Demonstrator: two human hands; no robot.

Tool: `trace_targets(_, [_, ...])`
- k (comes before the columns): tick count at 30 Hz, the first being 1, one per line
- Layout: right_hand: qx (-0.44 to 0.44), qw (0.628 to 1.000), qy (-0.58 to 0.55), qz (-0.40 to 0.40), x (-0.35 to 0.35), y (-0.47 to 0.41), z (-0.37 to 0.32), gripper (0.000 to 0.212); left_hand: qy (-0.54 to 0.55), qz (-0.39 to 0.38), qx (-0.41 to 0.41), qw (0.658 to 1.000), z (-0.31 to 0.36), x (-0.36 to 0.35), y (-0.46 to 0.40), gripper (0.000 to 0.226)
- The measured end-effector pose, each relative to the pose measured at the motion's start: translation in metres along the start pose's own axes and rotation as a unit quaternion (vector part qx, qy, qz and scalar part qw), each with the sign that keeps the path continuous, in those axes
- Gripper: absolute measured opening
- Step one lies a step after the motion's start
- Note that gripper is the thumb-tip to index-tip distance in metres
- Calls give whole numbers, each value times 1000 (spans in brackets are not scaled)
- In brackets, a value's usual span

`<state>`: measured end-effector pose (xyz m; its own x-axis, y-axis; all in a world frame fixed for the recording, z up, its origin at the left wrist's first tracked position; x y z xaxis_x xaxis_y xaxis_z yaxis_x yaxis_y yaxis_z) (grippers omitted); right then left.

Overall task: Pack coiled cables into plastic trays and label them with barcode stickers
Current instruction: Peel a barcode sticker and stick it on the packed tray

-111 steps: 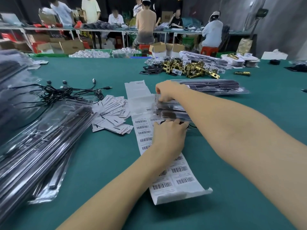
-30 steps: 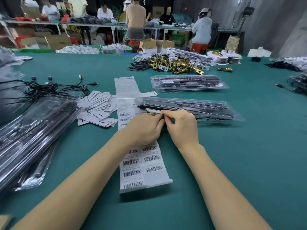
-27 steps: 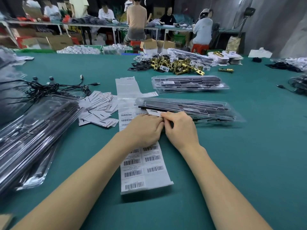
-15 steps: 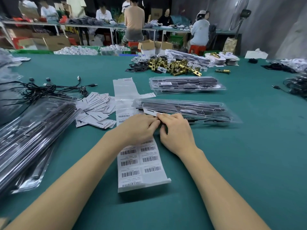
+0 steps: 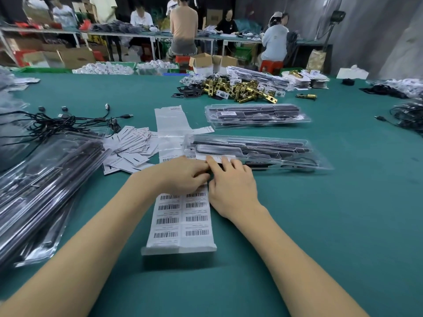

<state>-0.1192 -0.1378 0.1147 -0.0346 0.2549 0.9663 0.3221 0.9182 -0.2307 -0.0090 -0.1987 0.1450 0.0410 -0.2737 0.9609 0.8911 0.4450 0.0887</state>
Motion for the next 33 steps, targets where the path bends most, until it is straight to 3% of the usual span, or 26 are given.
trace_targets(5, [-18, 999, 2, -38, 0, 3, -10, 61, 43, 1, 3, 999, -4, 4, 4, 25])
trace_targets(11, [-36, 998, 9, -47, 1, 5, -20, 63, 110, 7, -7, 994, -5, 5, 9, 43])
trace_targets(25, [-38, 998, 34, -39, 3, 8, -23, 64, 109, -23, -12, 994, -2, 5, 9, 48])
trace_targets(33, [-33, 999, 22, -34, 1, 7, -17, 60, 33, -85, 47, 995, 3, 11, 12, 49])
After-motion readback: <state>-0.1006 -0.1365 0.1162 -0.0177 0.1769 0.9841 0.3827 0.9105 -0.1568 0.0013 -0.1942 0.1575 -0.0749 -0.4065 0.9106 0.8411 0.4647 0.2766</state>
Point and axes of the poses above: each hand's wrist, its own y-axis away from the middle knuckle, its own x-axis out of the back of the hand, z = x × y, the point moved 4 cm from there along -y, towards the middle knuckle, and after that the axes turned 12 degrees about -x, right-handed, at the moved point
